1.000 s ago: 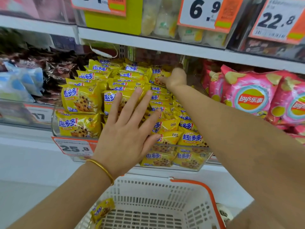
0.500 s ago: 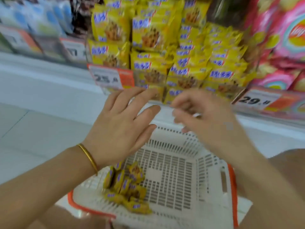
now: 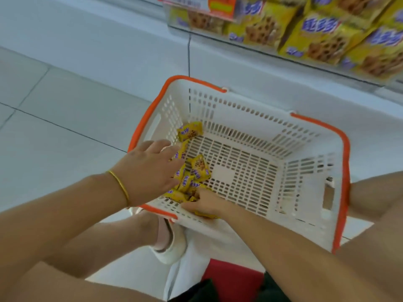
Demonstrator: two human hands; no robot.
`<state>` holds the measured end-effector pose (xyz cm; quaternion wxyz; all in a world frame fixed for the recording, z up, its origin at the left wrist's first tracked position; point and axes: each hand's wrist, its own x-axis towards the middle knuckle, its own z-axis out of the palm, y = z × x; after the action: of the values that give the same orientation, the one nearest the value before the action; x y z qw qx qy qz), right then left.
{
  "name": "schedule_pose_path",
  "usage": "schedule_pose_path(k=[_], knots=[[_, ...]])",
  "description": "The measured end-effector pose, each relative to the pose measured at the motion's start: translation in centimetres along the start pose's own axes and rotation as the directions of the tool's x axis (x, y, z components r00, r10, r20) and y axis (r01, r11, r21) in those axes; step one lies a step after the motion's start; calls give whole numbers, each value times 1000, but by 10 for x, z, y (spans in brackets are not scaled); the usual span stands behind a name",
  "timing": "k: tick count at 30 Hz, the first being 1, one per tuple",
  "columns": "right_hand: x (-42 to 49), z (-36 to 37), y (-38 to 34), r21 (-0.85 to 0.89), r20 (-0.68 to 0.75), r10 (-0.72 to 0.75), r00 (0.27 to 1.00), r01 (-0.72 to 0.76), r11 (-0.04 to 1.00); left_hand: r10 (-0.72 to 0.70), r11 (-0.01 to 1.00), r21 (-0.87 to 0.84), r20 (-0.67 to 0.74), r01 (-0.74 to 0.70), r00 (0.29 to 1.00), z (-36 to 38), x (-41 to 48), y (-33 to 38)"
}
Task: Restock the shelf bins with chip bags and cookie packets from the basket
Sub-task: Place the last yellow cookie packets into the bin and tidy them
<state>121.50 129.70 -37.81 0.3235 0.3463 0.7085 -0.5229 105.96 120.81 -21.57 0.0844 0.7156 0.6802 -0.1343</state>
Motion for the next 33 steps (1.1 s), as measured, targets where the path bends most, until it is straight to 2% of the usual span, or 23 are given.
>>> schedule_pose_path(k=[2,6,8,10,12,13,15,17,19,21,24,27,31,33], knots=[[-3,0,5,28,-62,5,998,-3,1000,17,1000,3,65,-17,998,3,0,-3],[-17,-26,9,176,-39,98,994,-89,980,25,1000,-7,127,-25,992,0,3,-1],[-32,-45,5,350,-15,152,988,-138,926,28,999,-37,100,-24,995,-4,9,8],[-48,-63,-1,646,74,122,990,-141,751,28,994,-107,69,-20,997,-9,17,16],[-65,-80,-10,856,121,-1,993,-104,507,1,964,-263,142,37,990,-23,27,25],[-75,-86,-17,914,108,-71,992,-71,399,-4,938,-342,156,58,988,-29,33,30],[-93,-94,-32,968,42,-133,990,-7,250,-11,891,-448,145,76,989,-41,42,39],[-107,-101,-45,992,-23,-131,991,39,119,-41,870,-487,87,78,995,-51,50,48],[-119,-106,-51,996,-67,-115,991,72,45,-77,884,-462,18,76,997,-61,58,55],[-128,-110,-51,993,-94,-139,986,102,53,-96,903,-421,-9,83,995,-68,67,57],[-140,-115,-44,979,-175,-165,971,189,75,-81,857,-512,-21,59,997,-86,81,55],[-151,-124,-30,958,-271,-112,956,279,67,-64,829,-557,-12,47,998,-104,93,48],[-169,-138,-22,920,-342,-157,927,364,144,-52,617,-778,109,118,993,-119,98,39],[-180,-141,-23,873,-421,-222,879,459,162,-86,588,-801,81,116,993,-123,100,39]])
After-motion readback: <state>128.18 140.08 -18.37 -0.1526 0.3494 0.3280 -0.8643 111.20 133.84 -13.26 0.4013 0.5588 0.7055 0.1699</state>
